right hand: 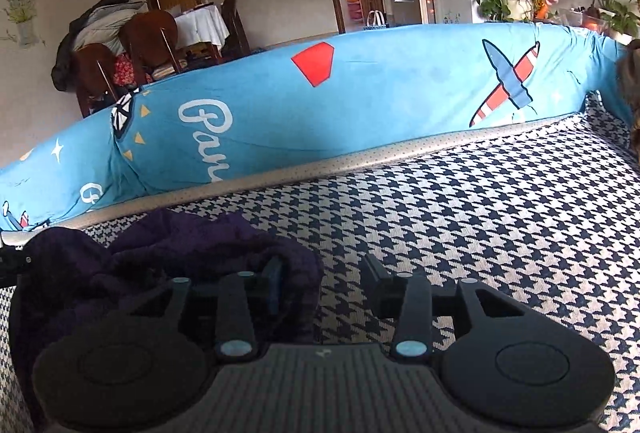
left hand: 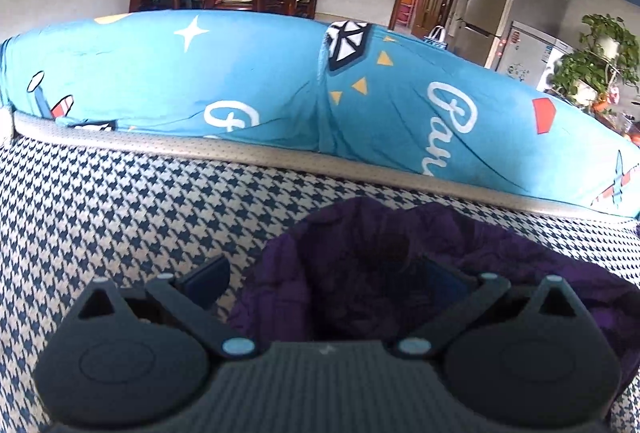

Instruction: Fold clothes

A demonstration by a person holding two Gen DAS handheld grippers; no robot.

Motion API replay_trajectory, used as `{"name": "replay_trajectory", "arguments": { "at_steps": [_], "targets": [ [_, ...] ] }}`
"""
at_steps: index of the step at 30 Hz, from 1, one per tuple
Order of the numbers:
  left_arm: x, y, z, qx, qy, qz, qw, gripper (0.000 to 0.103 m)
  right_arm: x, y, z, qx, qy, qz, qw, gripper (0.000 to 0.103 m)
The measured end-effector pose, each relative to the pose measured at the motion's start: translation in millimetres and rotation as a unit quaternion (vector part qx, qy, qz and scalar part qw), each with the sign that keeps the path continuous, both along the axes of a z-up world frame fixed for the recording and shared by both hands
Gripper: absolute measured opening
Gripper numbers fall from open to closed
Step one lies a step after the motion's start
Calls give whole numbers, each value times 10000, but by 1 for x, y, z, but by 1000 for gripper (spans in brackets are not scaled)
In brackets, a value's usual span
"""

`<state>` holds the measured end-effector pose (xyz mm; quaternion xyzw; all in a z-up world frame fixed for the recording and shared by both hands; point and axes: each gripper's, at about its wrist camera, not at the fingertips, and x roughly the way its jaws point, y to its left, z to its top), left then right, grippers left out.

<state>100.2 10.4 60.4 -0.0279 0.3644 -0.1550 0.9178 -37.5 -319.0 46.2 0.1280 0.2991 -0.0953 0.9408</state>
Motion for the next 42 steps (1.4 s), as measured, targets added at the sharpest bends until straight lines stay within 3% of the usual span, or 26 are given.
{"name": "replay_trajectory", "arguments": {
  "at_steps": [4,7,15,26,32,35,37,38,42],
  "targets": [
    [3,-10,-3,21,3,-173,9998,103,5,4,4,127,-262,180,9994,56],
    [7,-16,-6,70,21,-220,9997,103,13,12,5,140,-400,412,9982,58],
    [21,-25,-20,146,240,-412,9988,103,51,37,-10,230,-361,987,9942,74],
    [20,-36,-32,325,414,-691,9962,103,83,66,-37,28,-9,1413,9900,76],
    [18,-46,-46,722,435,-711,9939,103,88,86,-60,-639,403,1615,9840,77],
    [16,-49,-51,871,435,-653,9931,103,86,85,-60,-658,393,1470,9862,55],
    [14,-48,-50,912,362,-613,9933,102,82,81,-54,-592,272,1351,9887,26],
    [13,-48,-49,925,324,-594,9934,97,81,80,-52,-560,212,1292,9898,18],
    [14,-40,-44,886,296,-376,9949,86,74,72,-40,-428,-31,1053,9935,11]
  ]
}}
